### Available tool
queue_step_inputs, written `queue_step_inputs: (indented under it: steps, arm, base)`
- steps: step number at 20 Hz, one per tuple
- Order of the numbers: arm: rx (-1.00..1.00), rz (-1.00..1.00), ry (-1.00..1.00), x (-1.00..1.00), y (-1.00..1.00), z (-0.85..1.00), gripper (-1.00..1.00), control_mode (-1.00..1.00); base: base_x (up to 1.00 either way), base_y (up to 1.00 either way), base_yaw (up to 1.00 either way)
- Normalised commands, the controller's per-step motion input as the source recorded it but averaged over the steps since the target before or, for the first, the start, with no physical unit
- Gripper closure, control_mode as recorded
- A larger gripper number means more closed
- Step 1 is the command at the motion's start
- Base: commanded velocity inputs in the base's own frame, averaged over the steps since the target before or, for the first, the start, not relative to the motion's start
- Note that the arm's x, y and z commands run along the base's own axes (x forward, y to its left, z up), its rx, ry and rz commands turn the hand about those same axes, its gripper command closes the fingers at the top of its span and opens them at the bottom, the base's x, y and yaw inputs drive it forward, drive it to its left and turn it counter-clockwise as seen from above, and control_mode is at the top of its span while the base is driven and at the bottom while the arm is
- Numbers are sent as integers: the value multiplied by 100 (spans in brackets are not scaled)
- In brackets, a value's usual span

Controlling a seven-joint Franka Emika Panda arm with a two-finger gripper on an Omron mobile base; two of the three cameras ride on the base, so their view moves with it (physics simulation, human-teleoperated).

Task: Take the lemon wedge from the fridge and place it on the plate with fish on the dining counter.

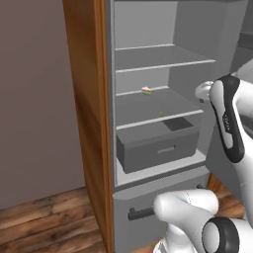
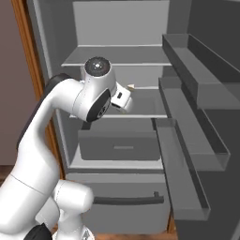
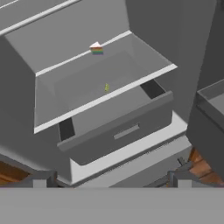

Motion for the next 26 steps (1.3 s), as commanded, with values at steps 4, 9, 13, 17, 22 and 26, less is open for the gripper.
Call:
queue_step_inputs:
  steps: [4, 9, 13, 17, 22, 26]
  arm:
    - [0, 0, 0, 0, 0, 0, -100, 100]
    - [0, 0, 0, 0, 0, 0, -100, 100]
    - [0, 0, 0, 0, 0, 0, -100, 100]
    - [0, 0, 0, 0, 0, 0, -100, 100]
    - [0, 0, 0, 0, 0, 0, -100, 100]
    - [0, 0, 0, 0, 0, 0, -100, 100]
  base:
    - [72, 0, 0]
    - [62, 0, -1]
    - [22, -10, -9]
    - [14, -16, -9]
    - [44, -1, -2]
    - [59, 0, 0]
